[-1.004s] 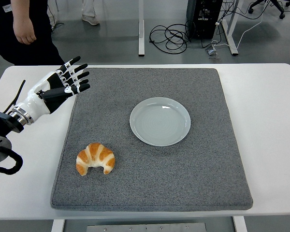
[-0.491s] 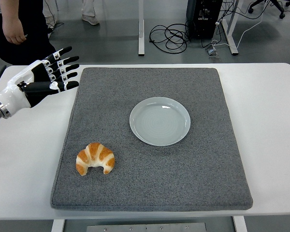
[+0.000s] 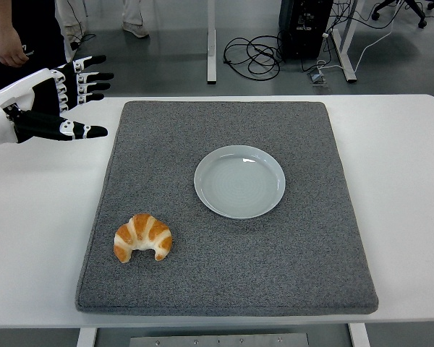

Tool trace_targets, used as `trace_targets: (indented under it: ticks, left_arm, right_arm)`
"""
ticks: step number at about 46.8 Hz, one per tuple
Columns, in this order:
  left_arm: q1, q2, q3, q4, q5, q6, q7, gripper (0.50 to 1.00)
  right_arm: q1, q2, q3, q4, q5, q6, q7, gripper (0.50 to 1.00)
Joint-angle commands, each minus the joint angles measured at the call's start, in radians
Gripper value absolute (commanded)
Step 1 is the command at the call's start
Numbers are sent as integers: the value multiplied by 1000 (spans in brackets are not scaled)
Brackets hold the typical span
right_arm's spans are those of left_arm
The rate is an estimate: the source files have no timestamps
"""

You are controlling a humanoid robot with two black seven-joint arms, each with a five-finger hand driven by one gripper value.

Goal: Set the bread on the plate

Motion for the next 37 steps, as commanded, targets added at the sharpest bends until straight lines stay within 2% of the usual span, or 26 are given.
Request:
trace_targets:
  ticks: [1, 11, 37]
  left_arm:
    - [-10, 3, 1, -3, 79, -2, 0, 951]
    - [-8, 0, 38, -37, 280, -30, -2, 952]
    - [-1, -49, 138, -43, 731, -30, -6, 951]
  right_arm:
    - [0, 0, 0, 0, 0, 0, 0, 1000]
    - [0, 0, 0, 0, 0, 0, 0, 1000]
    - [0, 0, 0, 0, 0, 0, 0, 1000]
